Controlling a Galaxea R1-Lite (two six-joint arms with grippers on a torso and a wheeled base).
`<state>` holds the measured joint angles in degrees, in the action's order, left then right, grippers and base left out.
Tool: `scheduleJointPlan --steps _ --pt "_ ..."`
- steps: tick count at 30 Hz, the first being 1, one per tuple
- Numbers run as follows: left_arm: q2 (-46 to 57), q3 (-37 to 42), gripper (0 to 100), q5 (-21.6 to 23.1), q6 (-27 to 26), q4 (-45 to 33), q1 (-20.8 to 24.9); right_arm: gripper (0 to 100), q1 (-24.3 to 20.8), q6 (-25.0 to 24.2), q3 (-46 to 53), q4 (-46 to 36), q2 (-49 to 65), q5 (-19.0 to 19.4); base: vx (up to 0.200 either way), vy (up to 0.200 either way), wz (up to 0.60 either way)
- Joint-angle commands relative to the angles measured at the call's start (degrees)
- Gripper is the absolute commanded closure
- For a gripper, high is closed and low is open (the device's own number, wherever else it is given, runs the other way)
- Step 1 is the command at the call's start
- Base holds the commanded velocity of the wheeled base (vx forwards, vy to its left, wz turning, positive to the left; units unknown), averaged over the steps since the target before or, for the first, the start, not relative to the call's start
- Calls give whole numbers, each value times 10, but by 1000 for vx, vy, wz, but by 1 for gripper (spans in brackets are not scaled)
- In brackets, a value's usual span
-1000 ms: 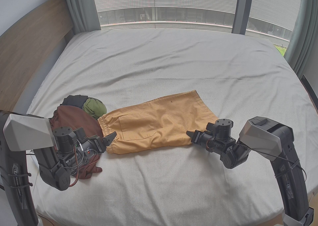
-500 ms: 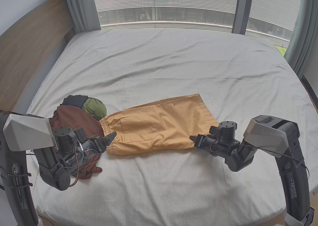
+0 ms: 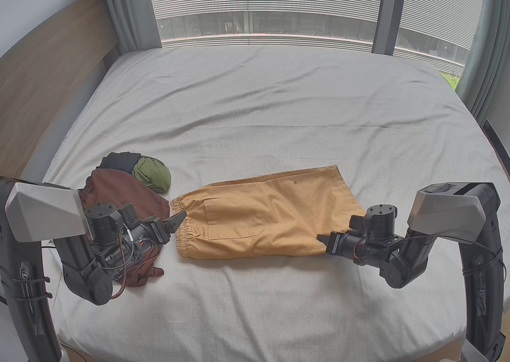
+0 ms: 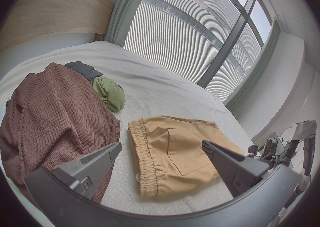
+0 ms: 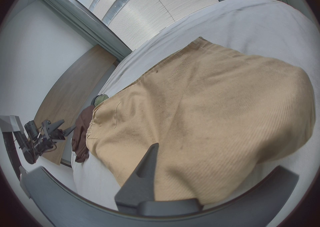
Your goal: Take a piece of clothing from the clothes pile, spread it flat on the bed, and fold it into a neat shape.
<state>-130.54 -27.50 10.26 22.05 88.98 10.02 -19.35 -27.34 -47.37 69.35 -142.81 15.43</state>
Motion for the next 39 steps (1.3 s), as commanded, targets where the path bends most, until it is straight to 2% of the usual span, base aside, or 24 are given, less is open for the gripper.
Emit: scheduleJointPlan --steps 1,9,16,22,23,31,39 --pt "-1 1 0 0 0 2 0 100 4 16 72 28 30 0 0 0 0" --pt "-1 1 0 0 0 2 0 100 20 35 177 106 25 0 0 0 0" --pt "-1 2 0 0 3 2 1 100 25 36 200 167 -8 0 0 0 0" --pt "-1 3 0 0 3 2 1 100 23 36 209 188 -29 0 0 0 0" --pt "-1 3 0 0 3 2 1 0 22 36 211 188 -30 0 0 0 0" --pt "0 6 0 1 7 2 1 0 14 36 271 188 -9 4 0 0 0" --pt "0 13 0 5 8 1 2 0 -25 35 356 188 51 28 0 0 0"
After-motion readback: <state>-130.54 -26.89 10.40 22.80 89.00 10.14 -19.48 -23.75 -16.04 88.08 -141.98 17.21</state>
